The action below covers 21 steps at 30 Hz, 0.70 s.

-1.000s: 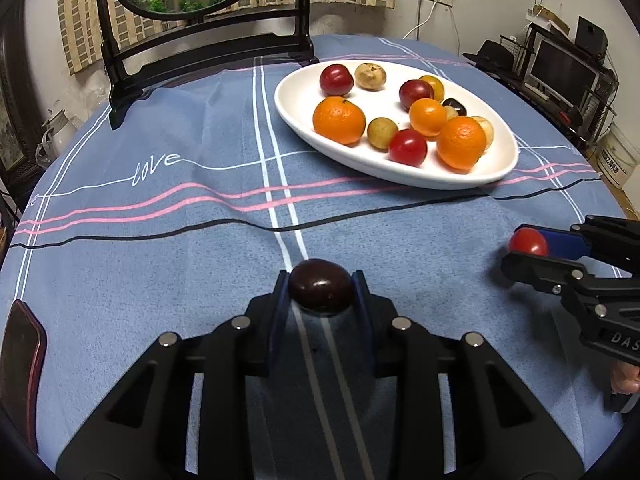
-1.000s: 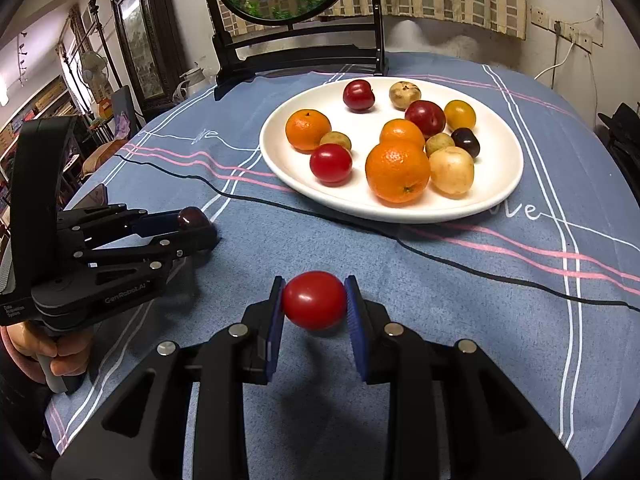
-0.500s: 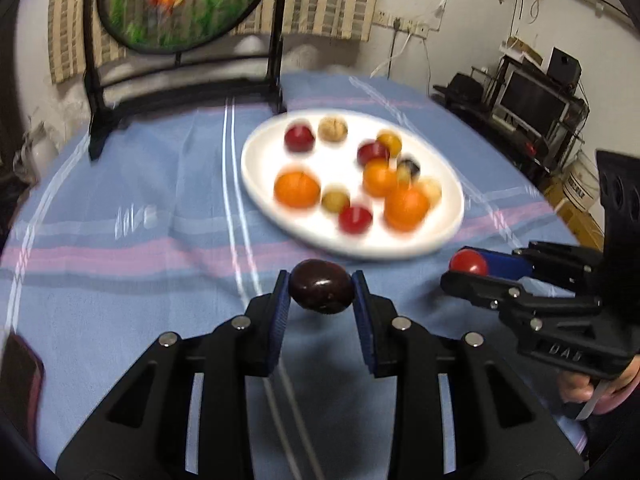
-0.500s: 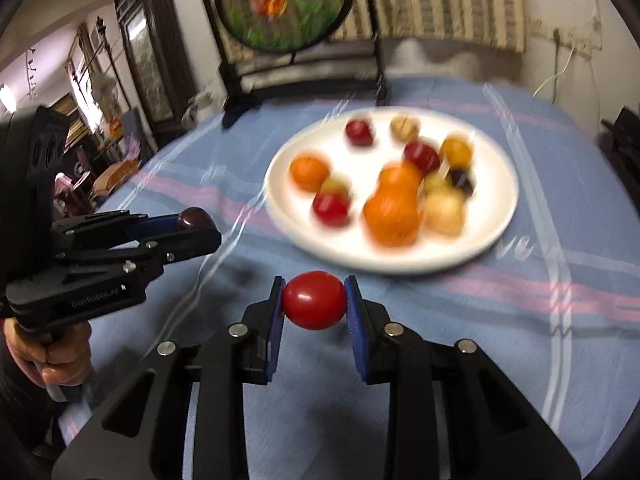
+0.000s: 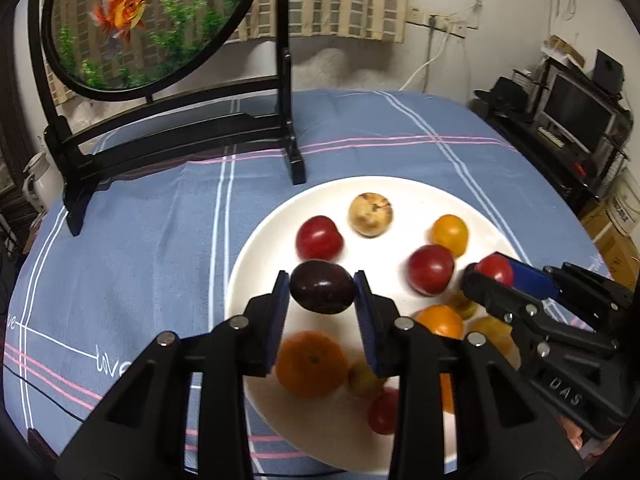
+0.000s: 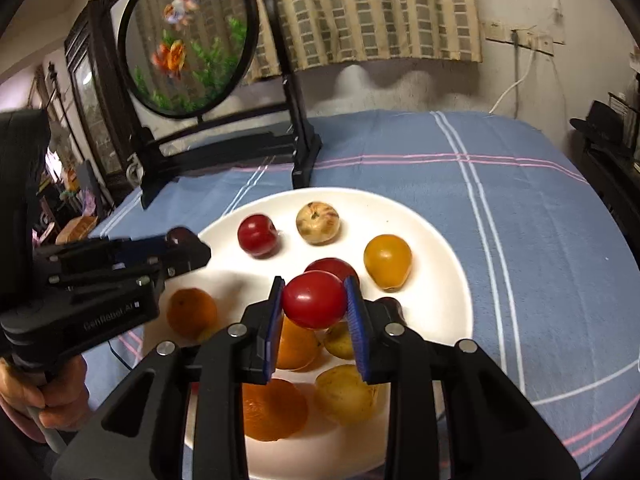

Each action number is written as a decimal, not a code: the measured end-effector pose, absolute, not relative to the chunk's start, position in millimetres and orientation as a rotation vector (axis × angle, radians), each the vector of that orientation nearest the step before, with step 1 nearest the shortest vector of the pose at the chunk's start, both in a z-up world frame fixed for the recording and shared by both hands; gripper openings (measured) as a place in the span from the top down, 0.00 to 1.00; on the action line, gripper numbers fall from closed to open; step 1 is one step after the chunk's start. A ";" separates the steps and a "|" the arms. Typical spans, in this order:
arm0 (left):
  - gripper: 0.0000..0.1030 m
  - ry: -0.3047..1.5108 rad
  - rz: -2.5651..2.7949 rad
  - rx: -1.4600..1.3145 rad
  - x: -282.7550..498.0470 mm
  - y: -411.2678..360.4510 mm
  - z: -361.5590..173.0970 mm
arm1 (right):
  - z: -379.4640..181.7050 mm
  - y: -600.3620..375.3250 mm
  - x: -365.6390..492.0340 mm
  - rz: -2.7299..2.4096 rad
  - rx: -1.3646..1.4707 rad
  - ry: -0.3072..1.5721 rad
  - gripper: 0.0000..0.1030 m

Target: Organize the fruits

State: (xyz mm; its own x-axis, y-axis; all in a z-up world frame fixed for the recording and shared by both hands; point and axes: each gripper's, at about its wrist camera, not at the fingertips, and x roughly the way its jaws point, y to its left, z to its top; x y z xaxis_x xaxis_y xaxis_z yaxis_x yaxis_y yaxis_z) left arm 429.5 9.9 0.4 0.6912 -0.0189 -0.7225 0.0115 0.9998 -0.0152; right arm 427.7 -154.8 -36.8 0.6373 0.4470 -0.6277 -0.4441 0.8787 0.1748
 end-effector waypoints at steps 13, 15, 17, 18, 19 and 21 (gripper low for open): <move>0.03 0.650 0.061 0.050 313.2 8.6 42.8 | 4.3 -182.9 325.7 0.533 -0.109 0.543 0.01; 0.02 0.639 0.049 0.049 289.4 6.6 42.6 | 1.4 -187.8 302.5 0.546 -0.123 0.529 0.01; 0.02 0.635 0.044 0.046 262.0 5.6 37.8 | -8.0 -194.6 280.8 0.541 -0.135 0.514 0.01; 0.02 0.636 0.024 0.037 247.4 6.0 31.7 | -13.2 -198.4 272.1 0.531 -0.137 0.504 0.01; 0.02 0.636 0.006 0.036 237.5 5.7 26.0 | -22.1 -202.3 263.0 0.520 -0.142 0.507 0.01; 0.02 0.636 -0.002 0.032 224.6 5.3 14.9 | -32.9 -202.2 257.9 0.508 -0.169 0.582 0.01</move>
